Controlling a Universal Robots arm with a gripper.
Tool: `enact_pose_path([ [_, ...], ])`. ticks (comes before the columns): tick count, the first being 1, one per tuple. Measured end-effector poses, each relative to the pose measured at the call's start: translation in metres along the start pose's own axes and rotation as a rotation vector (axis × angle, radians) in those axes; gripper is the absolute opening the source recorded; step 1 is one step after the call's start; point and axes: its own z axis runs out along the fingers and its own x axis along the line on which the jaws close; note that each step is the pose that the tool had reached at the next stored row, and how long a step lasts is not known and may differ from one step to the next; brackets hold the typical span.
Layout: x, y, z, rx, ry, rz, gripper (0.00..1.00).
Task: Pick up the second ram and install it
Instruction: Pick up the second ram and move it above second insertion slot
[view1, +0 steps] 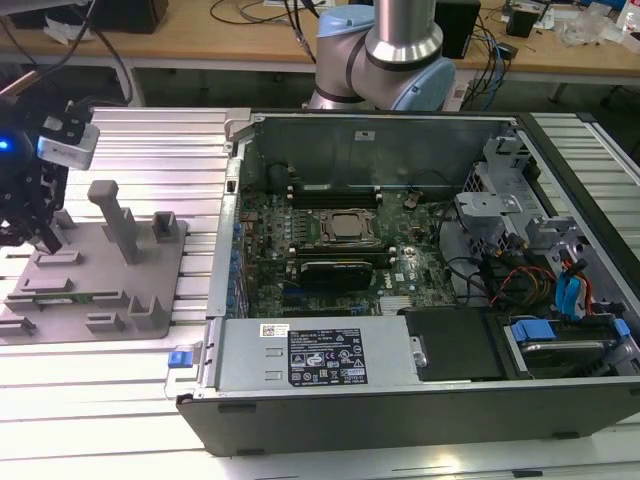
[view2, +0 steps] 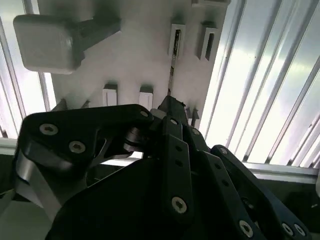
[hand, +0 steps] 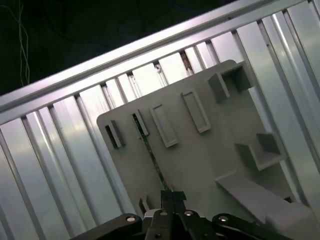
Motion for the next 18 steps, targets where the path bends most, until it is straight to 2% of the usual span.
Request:
enact_pose_path([
  [3, 0.0, 0.0, 0.0027, -0.0003, 0.0013, -0.068, 0.08],
  [4, 0.0, -0.0001, 0.0044, -0.0007, 0.0022, -0.112, 0.08],
  [8, 0.0001, -0.0002, 0.0099, -0.0024, 0.0049, -0.235, 0.08],
  [9, 0.0001, -0.0001, 0.0099, -0.0027, 0.0054, -0.248, 0.08],
  [14, 0.0004, 0.0012, 0.0118, -0.0023, 0.0049, -0.248, 0.08],
  [18, 0.0018, 0.0037, 0.0264, -0.0024, 0.0051, -0.249, 0.08],
])
